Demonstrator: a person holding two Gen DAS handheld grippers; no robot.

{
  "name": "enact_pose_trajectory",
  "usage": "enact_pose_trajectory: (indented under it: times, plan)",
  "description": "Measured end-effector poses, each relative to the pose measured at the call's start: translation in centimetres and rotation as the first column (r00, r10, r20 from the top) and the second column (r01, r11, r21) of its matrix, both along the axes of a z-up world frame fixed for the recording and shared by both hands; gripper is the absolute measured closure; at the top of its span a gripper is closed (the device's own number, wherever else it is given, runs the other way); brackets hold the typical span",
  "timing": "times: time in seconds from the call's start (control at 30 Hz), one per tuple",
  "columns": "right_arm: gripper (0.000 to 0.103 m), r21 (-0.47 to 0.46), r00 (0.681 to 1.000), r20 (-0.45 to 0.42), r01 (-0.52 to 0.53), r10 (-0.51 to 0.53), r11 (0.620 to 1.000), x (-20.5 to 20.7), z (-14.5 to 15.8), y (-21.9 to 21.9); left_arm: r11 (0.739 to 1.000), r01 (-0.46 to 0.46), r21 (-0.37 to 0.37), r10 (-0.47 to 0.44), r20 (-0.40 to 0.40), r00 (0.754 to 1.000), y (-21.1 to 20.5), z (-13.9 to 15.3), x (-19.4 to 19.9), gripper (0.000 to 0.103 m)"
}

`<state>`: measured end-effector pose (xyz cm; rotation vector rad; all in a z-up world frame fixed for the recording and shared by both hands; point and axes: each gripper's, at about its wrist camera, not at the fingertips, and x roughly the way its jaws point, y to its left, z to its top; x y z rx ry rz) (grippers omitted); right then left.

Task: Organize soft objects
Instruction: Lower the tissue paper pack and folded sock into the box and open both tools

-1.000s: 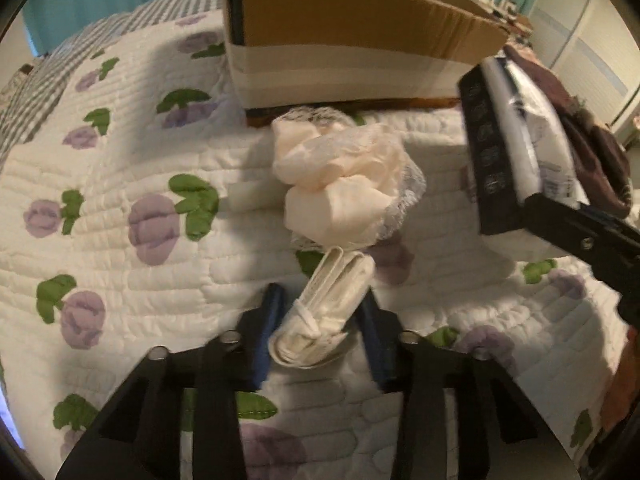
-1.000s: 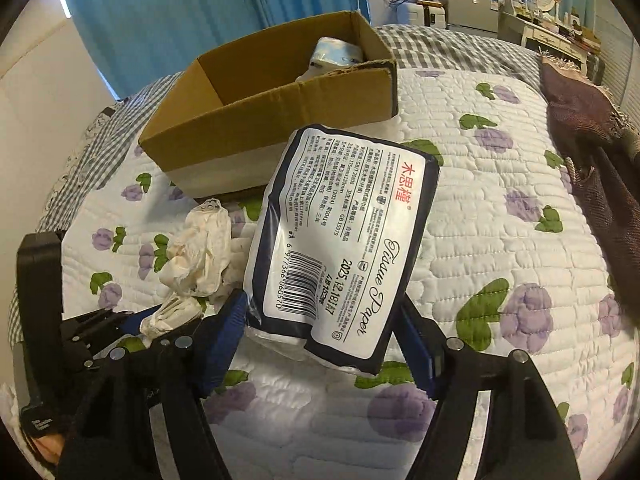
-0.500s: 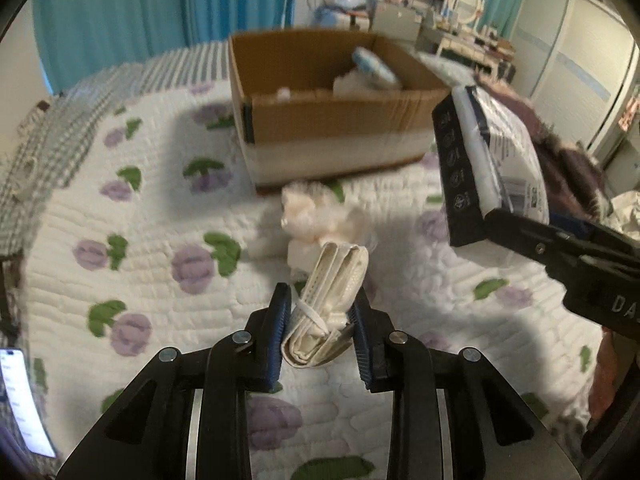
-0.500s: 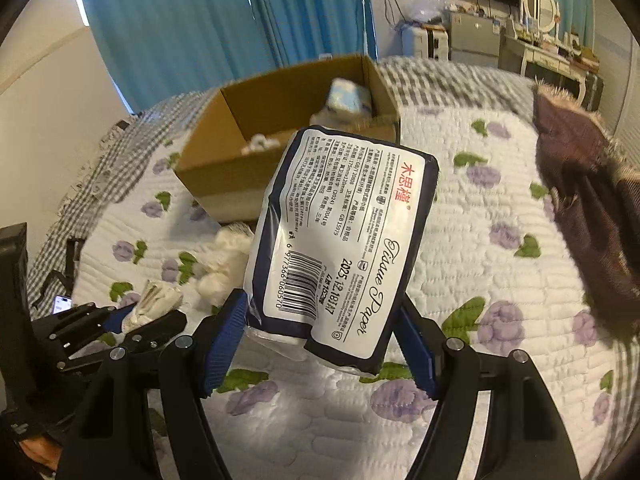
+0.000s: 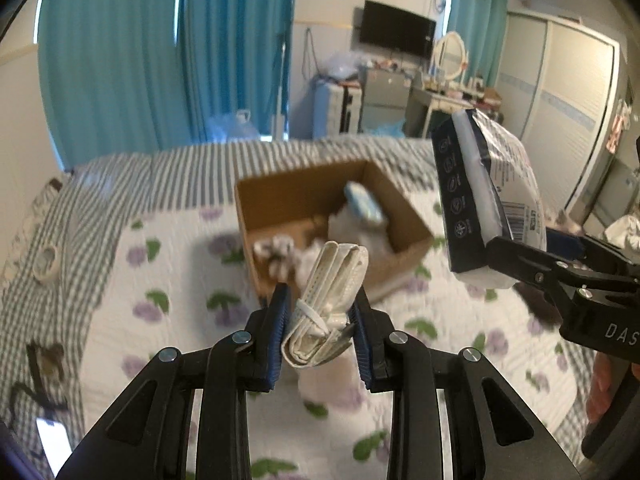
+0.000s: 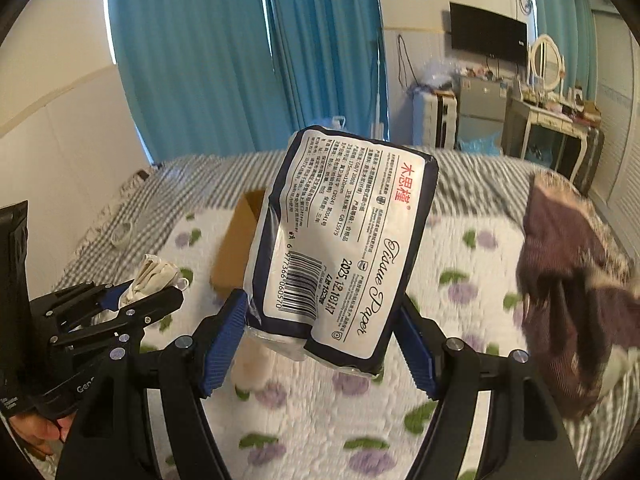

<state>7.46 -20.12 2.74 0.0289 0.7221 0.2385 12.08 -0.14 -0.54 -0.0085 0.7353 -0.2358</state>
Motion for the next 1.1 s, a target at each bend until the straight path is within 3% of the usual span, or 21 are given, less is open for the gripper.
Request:
enact_pose_trajectory:
  times: [0.3, 0.57, 0.9, 1.03, 1.1]
  plan:
    - [0.031, -0.021, 0.999, 0.017, -0.028, 0.029, 0.999, 8.3, 1.1, 0.7, 0.999, -0.040, -0.007, 0.040, 0.023, 0.999, 0.3, 1.0, 7.6, 0.074]
    - [0.031, -0.030, 0.997, -0.055, -0.047, 0.046, 0.998, 15.5, -3.7, 1.6, 0.998, -0.055, 0.035, 0.056, -0.027, 0.998, -0.3, -2.7, 13.4, 0.074]
    - [0.029, -0.004, 0.996, -0.087, -0.034, 0.034, 0.999, 19.1, -7.8, 1.1, 0.997, -0.034, 0.070, 0.039, -0.071, 0.997, -1.8, -6.5, 17.1, 0.074]
    - [0.024, -0.004, 0.998, -0.046, -0.037, 0.037, 0.999, 19.2, -7.0, 1.2, 0.996, -0.020, 0.083, 0.027, -0.085, 0.996, -2.1, -6.7, 17.5, 0.069]
    - [0.020, -0.008, 0.999, -0.034, -0.029, 0.028, 1.000, 19.1, -6.4, 1.4, 0.998, -0.019, 0.066, 0.024, -0.089, 0.996, -2.0, -6.3, 17.4, 0.054]
